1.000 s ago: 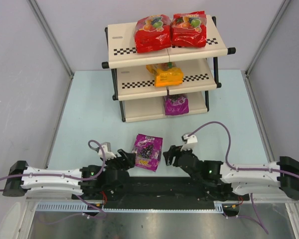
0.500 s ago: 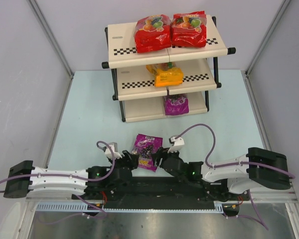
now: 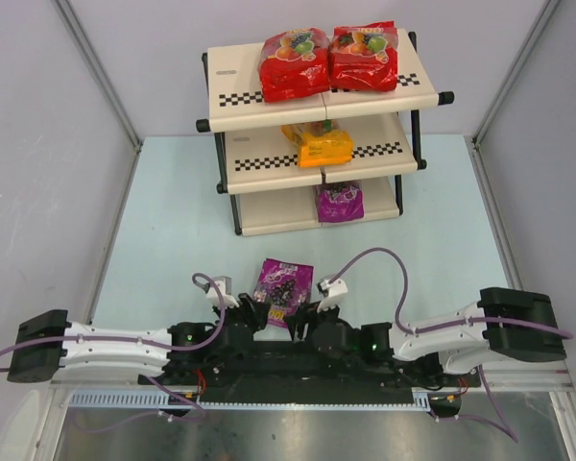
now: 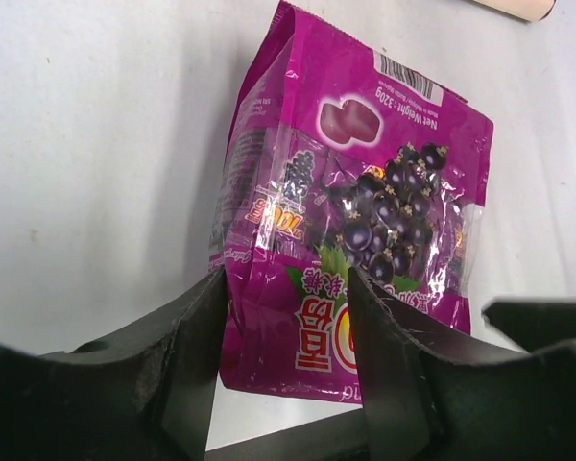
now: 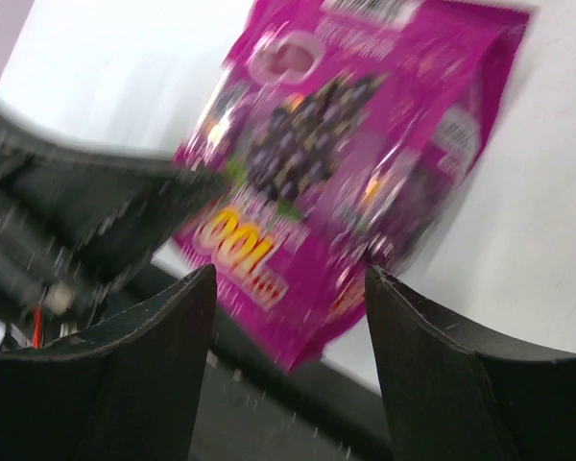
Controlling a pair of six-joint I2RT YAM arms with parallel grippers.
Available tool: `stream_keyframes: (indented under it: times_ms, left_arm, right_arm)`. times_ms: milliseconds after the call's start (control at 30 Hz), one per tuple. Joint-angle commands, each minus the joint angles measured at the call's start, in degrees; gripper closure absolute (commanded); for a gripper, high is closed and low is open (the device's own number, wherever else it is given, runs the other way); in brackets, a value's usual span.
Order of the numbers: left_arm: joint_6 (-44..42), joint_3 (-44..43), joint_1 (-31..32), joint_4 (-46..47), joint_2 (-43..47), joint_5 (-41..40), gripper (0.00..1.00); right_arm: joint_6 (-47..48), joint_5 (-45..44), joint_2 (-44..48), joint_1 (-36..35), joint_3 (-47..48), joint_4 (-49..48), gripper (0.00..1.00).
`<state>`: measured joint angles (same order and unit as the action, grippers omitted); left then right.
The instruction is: Place and organize the candy bags onto the shelf
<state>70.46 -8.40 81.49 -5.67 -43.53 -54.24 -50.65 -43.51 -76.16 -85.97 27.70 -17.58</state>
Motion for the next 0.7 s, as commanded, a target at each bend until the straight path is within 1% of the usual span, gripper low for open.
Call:
stream_keyframes:
  times_ms: [0, 33, 100, 133, 200, 233, 333, 367, 467, 600, 667]
  left_arm:
    - [-0.9, -1.9, -0.3, 1.1, 1.2, 1.2, 0.43]
    - [-1.0, -2.0, -0.3, 0.2, 1.8, 1.2, 0.43]
    - [-1.3, -2.6, -0.3, -1.9, 4.1, 0.5, 0.44]
    - [-1.4, -2.8, -0.3, -2.9, 4.8, 0.1, 0.44]
    - [-1.2, -3.5, -0.3, -6.1, 7.3, -0.6, 0.44]
    - [-1.0, -3.6, -0.3, -6.9, 8.4, -1.1, 0.44]
    - [-0.7, -3.6, -0.3, -9.4, 11.7, -1.8, 0.45]
    - [-0.6, -3.6, -0.3, -9.9, 12.3, -1.8, 0.46]
    - [-0.2, -3.3, -0.3, -10.9, 14.3, -2.1, 0.47]
    - [-0.3, -3.4, -0.3, -10.5, 13.8, -2.0, 0.48]
    - [-0.2, -3.5, -0.3, -10.2, 12.8, -1.8, 0.48]
  right_arm:
    - [8.2, -5.4, 0.5, -6.9, 2.0, 0.9, 0.34]
    - [17.0, -5.4, -0.3, -8.0, 2.0, -1.4, 0.34]
    - [25.4, -3.4, -2.4, -11.0, 2.0, -3.8, 0.35]
    - [31.9, -3.3, -3.2, -11.6, 2.0, -5.7, 0.36]
    - [37.4, -3.4, -5.6, -12.5, 2.0, -7.2, 0.36]
    - [42.5, -3.4, -6.3, -12.6, 2.0, -8.9, 0.36]
    - [50.5, -3.9, -9.6, -12.6, 2.0, -12.7, 0.35]
    - [55.1, -4.3, -10.4, -12.5, 2.0, -13.7, 0.34]
    - [61.4, -4.8, -13.0, -11.7, 2.0, -17.6, 0.34]
    - [64.0, -4.0, -14.1, -10.1, 2.4, -19.2, 0.34]
    - [65.4, -6.4, -14.6, -10.4, 3.1, -19.1, 0.34]
